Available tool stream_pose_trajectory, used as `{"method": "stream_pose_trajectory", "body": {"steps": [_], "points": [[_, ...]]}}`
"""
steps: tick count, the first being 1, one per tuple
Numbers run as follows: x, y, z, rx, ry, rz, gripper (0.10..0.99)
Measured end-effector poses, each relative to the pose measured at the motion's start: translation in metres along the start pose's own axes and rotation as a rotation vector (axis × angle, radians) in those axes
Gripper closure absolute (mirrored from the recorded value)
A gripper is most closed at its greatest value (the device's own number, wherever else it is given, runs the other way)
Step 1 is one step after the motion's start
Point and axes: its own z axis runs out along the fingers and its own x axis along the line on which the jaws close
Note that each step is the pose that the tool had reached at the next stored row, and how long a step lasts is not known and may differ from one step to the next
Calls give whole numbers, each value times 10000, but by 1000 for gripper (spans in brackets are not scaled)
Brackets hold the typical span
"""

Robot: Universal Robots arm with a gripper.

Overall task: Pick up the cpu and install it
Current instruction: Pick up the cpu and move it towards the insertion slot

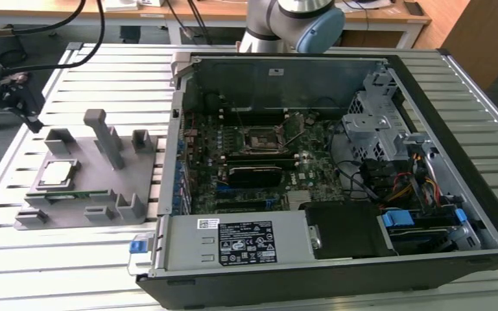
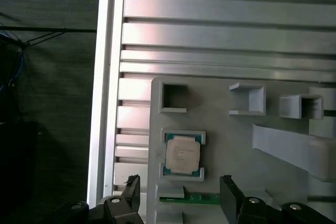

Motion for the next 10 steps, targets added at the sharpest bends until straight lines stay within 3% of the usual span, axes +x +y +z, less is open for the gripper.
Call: {"method": "stream_pose_trajectory", "body": {"steps": [10], "points": [[-2,-6,150,-1,-27,0,380]]}}
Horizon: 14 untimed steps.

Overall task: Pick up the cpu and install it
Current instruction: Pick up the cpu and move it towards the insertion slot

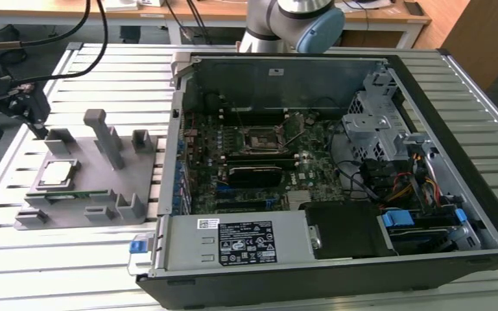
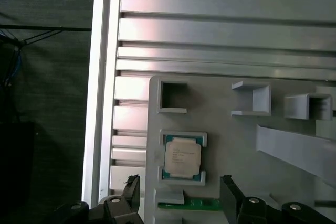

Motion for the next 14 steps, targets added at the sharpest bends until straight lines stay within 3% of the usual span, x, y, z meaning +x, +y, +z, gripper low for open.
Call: {"method": "stream_pose_trajectory", "body": {"steps": [14], "points": [[-25,-7,137,-64,4,-1,380]]}}
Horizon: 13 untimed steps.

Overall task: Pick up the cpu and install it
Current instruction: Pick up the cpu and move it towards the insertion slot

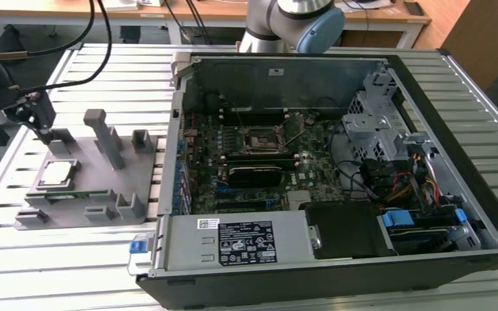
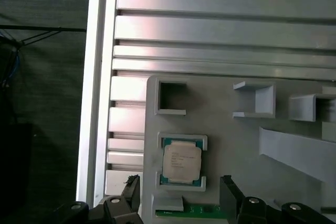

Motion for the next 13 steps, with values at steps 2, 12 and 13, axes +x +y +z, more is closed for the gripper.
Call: {"method": "stream_pose_trajectory", "body": {"steps": [2,12,13], "points": [[-3,-1,34,-7,0,2,380],[-5,-8,162,-93,16,-194,380],[-5,-9,172,-93,22,-194,380]]}}
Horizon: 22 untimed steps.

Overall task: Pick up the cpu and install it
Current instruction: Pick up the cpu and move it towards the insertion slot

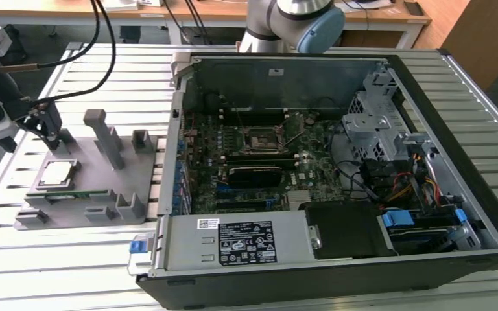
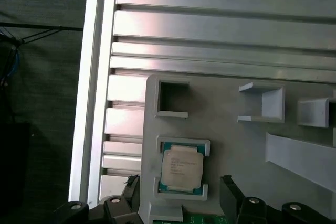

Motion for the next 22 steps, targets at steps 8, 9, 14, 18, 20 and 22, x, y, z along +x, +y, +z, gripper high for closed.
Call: {"method": "stream_pose_trajectory", "body": {"steps": [8,9,14,18,20,22], "points": [[-2,-5,89,-1,17,21,380],[-2,-6,99,-2,17,29,380],[-3,-9,153,-2,15,64,380],[-5,-12,189,-6,13,78,380],[-5,-13,209,-25,14,78,380],[-5,-14,229,-44,13,78,380]]}}
